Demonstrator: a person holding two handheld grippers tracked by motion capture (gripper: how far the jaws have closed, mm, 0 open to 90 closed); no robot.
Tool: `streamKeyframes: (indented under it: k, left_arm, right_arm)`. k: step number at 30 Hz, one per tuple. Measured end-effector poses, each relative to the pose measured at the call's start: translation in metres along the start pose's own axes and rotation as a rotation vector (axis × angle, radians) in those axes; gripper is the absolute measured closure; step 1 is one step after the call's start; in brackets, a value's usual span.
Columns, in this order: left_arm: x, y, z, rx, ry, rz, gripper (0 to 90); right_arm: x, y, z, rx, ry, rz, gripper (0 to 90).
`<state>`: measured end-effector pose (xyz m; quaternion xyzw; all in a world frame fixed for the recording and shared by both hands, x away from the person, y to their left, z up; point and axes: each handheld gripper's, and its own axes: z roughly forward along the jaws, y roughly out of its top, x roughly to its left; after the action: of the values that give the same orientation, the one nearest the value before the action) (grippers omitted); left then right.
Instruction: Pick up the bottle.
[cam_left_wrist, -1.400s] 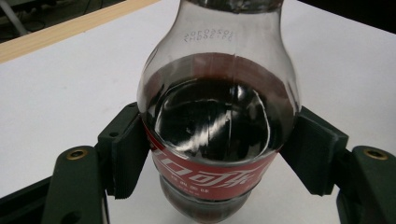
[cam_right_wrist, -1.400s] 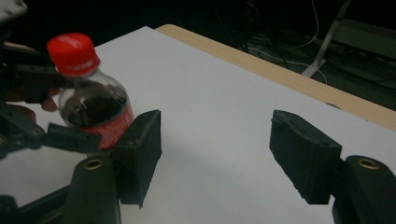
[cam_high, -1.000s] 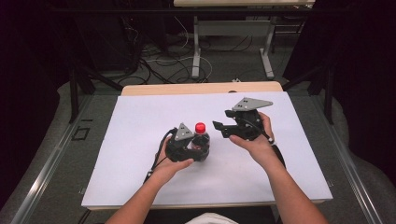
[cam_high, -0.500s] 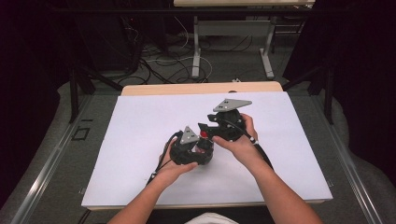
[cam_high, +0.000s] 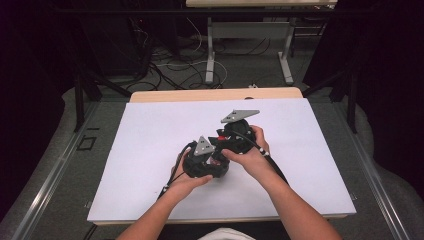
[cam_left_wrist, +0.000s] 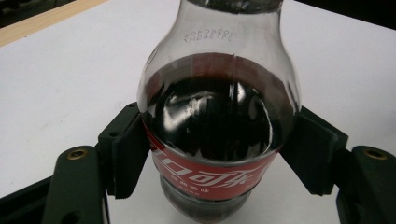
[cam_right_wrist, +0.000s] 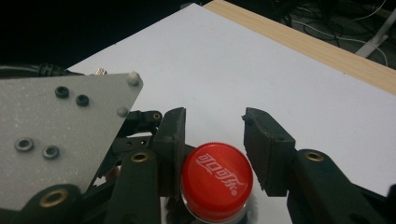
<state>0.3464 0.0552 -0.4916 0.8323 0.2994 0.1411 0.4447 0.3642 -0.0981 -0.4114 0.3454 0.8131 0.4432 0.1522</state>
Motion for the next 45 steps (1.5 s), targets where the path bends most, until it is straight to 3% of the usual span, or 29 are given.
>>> streamKeyframes:
  k: [10,18,24,28,29,30,31,35,36,37,40,41,42,43,44,45]
  left_arm:
    - [0.000,0.000,-0.002,-0.004,-0.007,0.003,30.0]
    - [0.000,0.001,-0.004,0.000,-0.019,0.013,30.1]
    - [0.000,0.002,-0.005,-0.003,-0.037,0.018,30.1]
    - [0.000,0.003,-0.008,0.000,-0.076,0.021,30.1]
    - [-0.001,0.003,-0.008,-0.011,-0.074,0.024,30.1]
    - [-0.001,0.004,-0.011,0.006,-0.097,0.022,30.1]
    - [-0.001,0.004,-0.010,-0.019,-0.089,0.035,30.1]
    - [-0.002,0.006,-0.013,-0.007,-0.105,0.057,30.1]
    - [-0.003,0.005,-0.011,-0.023,-0.095,0.049,30.0]
    - [-0.002,0.006,-0.012,-0.021,-0.095,0.045,30.0]
    - [-0.001,0.006,-0.012,-0.020,-0.079,0.030,30.0]
    - [0.001,0.006,-0.013,-0.019,-0.073,0.029,30.0]
    - [0.001,0.006,-0.013,-0.029,-0.066,0.024,30.0]
    - [0.002,0.006,-0.013,-0.030,-0.057,0.018,30.0]
    - [0.003,0.006,-0.014,-0.032,-0.054,0.016,30.0]
    - [0.003,0.005,-0.014,-0.035,-0.050,0.003,30.0]
  right_arm:
    - [-0.001,0.000,-0.001,0.004,0.017,-0.009,61.2]
    - [-0.010,0.002,-0.003,0.020,0.112,-0.057,61.5]
    - [-0.020,0.005,-0.003,0.031,0.220,-0.141,61.5]
    - [-0.026,0.009,-0.004,0.055,0.314,-0.211,61.5]
    - [-0.028,0.011,-0.004,0.060,0.346,-0.235,61.5]
    - [-0.030,0.012,-0.004,0.060,0.374,-0.252,61.5]
    - [-0.032,0.014,-0.004,0.056,0.406,-0.283,61.5]
    - [-0.038,0.019,-0.004,0.070,0.532,-0.405,61.3]
    - [-0.038,0.020,-0.004,0.067,0.543,-0.416,61.1]
    - [-0.039,0.021,-0.004,0.084,0.550,-0.410,60.5]
    - [-0.036,0.022,-0.005,0.088,0.515,-0.296,45.7]
    - [-0.035,0.023,-0.007,0.091,0.486,-0.279,43.6]
    - [-0.028,0.023,-0.011,0.068,0.395,-0.222,42.2]
    - [-0.028,0.023,-0.011,0.068,0.395,-0.222,42.2]
    - [-0.022,0.024,-0.016,0.052,0.297,-0.176,42.2]
    - [-0.022,0.024,-0.016,0.052,0.297,-0.176,42.2]
